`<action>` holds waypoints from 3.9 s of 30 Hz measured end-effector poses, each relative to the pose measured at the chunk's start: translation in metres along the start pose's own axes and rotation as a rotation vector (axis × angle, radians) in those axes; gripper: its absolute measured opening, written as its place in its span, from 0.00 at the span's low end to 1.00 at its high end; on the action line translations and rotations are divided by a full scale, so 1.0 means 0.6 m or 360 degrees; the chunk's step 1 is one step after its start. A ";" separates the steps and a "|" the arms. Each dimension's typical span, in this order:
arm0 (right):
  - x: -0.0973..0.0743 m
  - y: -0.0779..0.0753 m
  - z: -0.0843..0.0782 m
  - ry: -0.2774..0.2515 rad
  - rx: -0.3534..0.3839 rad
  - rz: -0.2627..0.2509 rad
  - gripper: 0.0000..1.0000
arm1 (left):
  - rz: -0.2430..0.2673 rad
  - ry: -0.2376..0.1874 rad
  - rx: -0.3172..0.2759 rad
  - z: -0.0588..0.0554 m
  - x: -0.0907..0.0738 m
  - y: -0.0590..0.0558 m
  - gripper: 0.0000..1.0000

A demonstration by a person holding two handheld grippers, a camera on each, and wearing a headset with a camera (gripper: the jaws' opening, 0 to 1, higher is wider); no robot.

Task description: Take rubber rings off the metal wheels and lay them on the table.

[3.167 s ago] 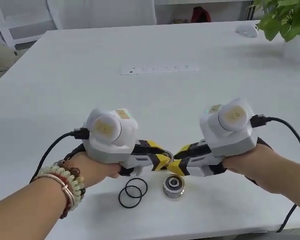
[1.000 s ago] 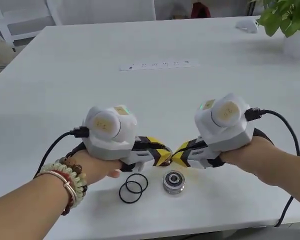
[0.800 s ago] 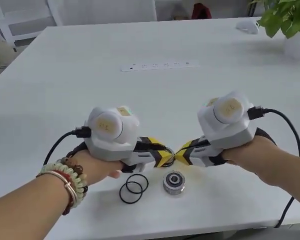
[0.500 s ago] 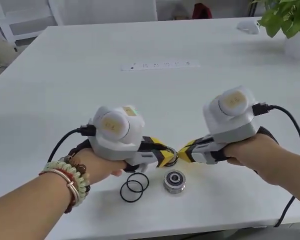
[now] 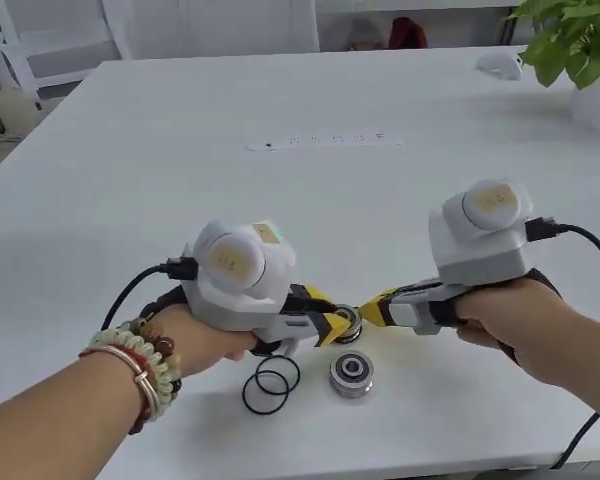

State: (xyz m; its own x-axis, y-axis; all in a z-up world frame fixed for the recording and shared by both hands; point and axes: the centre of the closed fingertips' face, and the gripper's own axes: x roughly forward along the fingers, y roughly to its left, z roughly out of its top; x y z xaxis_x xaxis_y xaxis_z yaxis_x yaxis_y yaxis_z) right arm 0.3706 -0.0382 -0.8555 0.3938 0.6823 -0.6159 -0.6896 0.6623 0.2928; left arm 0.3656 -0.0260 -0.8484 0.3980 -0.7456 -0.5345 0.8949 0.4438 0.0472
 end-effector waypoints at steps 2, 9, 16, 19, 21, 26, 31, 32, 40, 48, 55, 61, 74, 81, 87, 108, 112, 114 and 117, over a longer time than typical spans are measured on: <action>-0.001 0.001 0.000 -0.0008 0.0045 0.0007 0.00 | 0.0002 0.0009 0.0016 0.000 0.001 -0.001 0.14; -0.001 -0.003 0.001 -0.0009 0.0110 0.0028 0.00 | -0.0004 0.0013 0.0046 0.001 0.001 -0.001 0.14; -0.001 -0.003 0.004 -0.0026 0.0273 0.0087 0.00 | -0.0011 -0.0003 0.0055 0.001 0.002 0.000 0.14; -0.001 -0.001 0.004 -0.0028 0.0339 0.0096 0.00 | -0.0014 -0.0028 0.0038 0.000 0.001 0.001 0.14; -0.002 0.000 0.003 -0.0038 0.0384 0.0106 0.00 | -0.0016 -0.0038 0.0030 0.000 0.001 0.001 0.14; -0.003 0.006 0.002 -0.0048 0.0447 0.0117 0.00 | -0.0008 -0.0063 0.0010 0.000 0.002 0.002 0.14; -0.004 0.014 0.005 -0.0064 0.0481 0.0131 0.00 | -0.0002 -0.0066 -0.0006 0.001 0.001 0.004 0.14; -0.004 0.015 0.006 -0.0070 0.0502 0.0140 0.00 | -0.0002 -0.0066 -0.0007 0.001 0.001 0.004 0.14; -0.005 0.019 0.010 -0.0089 0.0570 0.0162 0.00 | 0.0003 -0.0065 -0.0008 -0.001 0.000 0.006 0.14; -0.005 0.023 0.014 -0.0090 0.0591 0.0177 0.00 | 0.0005 -0.0068 -0.0006 -0.001 -0.001 0.006 0.14; -0.005 0.027 0.017 -0.0093 0.0600 0.0193 0.00 | 0.0007 -0.0072 -0.0006 -0.001 -0.001 0.007 0.14; -0.004 0.035 0.020 -0.0101 0.0616 0.0235 0.00 | 0.0012 -0.0075 -0.0004 -0.001 0.000 0.007 0.14; -0.006 0.026 0.020 -0.0107 0.0622 0.0187 0.00 | 0.0034 -0.0097 -0.0029 0.001 0.000 0.009 0.14; -0.003 0.027 0.011 -0.0072 0.0579 0.0174 0.00 | 0.0038 -0.0122 -0.0119 0.005 0.003 0.009 0.14; -0.004 0.027 0.010 -0.0073 0.0593 0.0181 0.00 | 0.0036 -0.0081 -0.0139 0.006 0.003 0.004 0.16; -0.015 0.029 0.026 -0.0131 0.0598 0.0183 0.00 | 0.0008 0.0077 0.0039 0.019 -0.048 -0.017 0.38; -0.019 0.032 0.032 -0.0147 0.0592 0.0191 0.00 | 0.0006 0.0058 0.0070 0.037 -0.057 -0.021 0.45; -0.020 0.034 0.036 -0.0157 0.0592 0.0197 0.00 | 0.0001 0.0040 0.0107 0.047 -0.065 -0.024 0.47; -0.021 0.036 0.041 -0.0171 0.0592 0.0206 0.00 | 0.0011 0.0035 0.0134 0.055 -0.081 -0.024 0.49</action>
State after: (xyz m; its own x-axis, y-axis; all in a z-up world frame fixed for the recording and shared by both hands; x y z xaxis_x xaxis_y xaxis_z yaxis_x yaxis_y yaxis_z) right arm 0.3660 -0.0247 -0.8234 0.3933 0.7826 -0.4825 -0.4787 0.6224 0.6193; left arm 0.3398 -0.0125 -0.7952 0.4005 -0.7312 -0.5521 0.9063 0.4049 0.1212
